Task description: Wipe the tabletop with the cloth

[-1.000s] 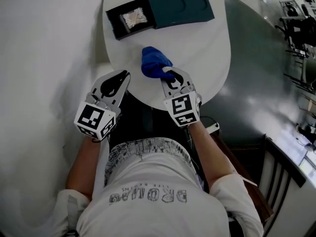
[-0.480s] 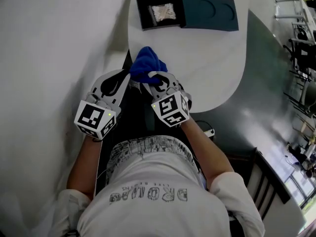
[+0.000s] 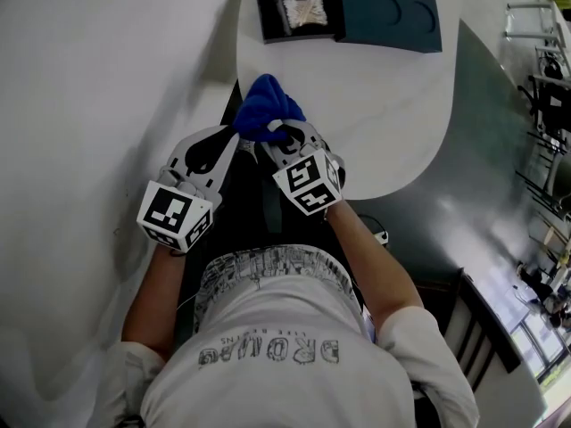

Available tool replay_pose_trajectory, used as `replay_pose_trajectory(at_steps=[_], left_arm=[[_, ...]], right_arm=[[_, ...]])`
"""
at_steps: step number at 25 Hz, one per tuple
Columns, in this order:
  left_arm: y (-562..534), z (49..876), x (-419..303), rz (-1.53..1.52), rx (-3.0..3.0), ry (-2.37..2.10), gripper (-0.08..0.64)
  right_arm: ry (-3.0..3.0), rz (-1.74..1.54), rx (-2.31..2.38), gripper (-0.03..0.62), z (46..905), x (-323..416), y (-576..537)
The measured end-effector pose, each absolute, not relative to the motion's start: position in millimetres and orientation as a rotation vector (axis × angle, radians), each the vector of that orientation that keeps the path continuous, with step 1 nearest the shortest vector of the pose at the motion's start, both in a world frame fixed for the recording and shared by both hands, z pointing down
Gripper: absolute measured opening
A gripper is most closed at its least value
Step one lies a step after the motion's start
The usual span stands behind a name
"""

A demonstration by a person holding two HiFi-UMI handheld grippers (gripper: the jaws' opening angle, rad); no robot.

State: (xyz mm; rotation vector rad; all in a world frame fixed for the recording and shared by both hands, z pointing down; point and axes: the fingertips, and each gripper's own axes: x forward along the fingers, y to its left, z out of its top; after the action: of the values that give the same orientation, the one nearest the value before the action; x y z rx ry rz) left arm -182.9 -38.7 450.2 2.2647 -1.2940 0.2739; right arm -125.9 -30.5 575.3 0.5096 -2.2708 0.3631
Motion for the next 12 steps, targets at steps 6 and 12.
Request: replay_pose_trajectory(at_steps=[6,12], left_arm=[[-41,446,-165,0.290,2.301,-1.259,0.046],[-47,444,-134,0.319,2.348,-1.193,0.046]], right_arm=[[-2.276,0.392,0.514,0.077,575,-110,-25],[-2.268,0.435,0.581,0.077,575,-73,-19]])
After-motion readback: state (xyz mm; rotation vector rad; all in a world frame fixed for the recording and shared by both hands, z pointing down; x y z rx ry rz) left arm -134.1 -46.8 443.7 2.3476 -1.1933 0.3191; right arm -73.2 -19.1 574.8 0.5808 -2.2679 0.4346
